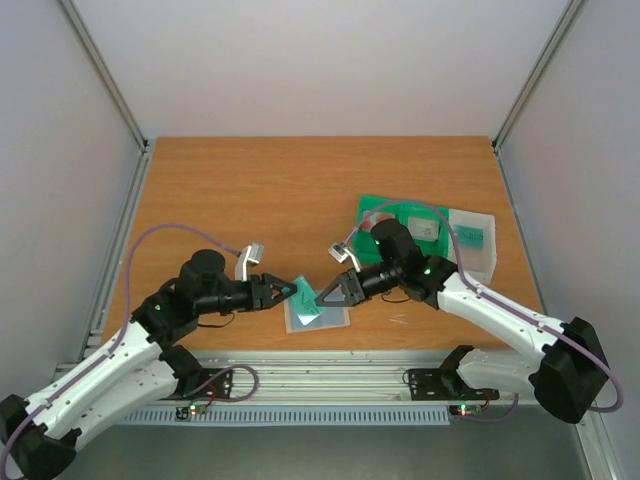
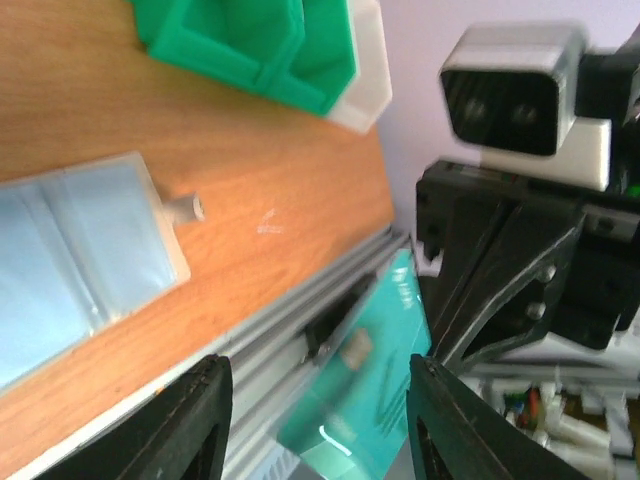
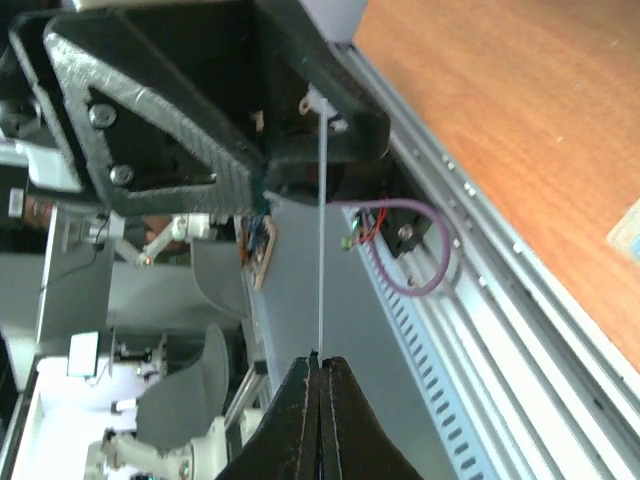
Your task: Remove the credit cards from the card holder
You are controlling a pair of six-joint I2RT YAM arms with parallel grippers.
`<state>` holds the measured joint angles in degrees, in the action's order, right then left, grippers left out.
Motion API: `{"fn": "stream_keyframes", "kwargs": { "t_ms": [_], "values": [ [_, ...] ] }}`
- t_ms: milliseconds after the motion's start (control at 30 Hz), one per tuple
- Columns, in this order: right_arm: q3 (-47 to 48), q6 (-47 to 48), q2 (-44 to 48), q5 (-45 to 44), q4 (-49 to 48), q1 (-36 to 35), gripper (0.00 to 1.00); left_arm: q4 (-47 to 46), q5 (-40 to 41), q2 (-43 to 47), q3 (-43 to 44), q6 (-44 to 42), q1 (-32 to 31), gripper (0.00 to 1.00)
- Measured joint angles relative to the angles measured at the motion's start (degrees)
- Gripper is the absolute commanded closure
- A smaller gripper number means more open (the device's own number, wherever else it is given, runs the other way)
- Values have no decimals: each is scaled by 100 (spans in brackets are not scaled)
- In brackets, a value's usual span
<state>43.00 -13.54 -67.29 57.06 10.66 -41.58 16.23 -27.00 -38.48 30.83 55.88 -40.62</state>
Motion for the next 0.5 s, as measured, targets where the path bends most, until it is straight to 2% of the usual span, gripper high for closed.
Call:
{"fn": "stream_keyframes", "kwargs": {
  "t_ms": [100, 267, 400, 500],
  "values": [
    [225, 535, 168, 219, 758, -2, 99, 732, -433, -138, 417, -577, 0, 57],
    [398, 1368, 192, 640, 1762, -9, 99, 1224, -1143, -328, 608, -1132, 0, 70],
    [474, 1668, 214, 940, 2135, -15, 99, 1025, -1707, -315, 492, -1145, 0, 89],
    [490, 1755, 227, 1027, 2280, -15, 99, 557, -2105, -321, 181, -925, 0, 97]
  ]
}}
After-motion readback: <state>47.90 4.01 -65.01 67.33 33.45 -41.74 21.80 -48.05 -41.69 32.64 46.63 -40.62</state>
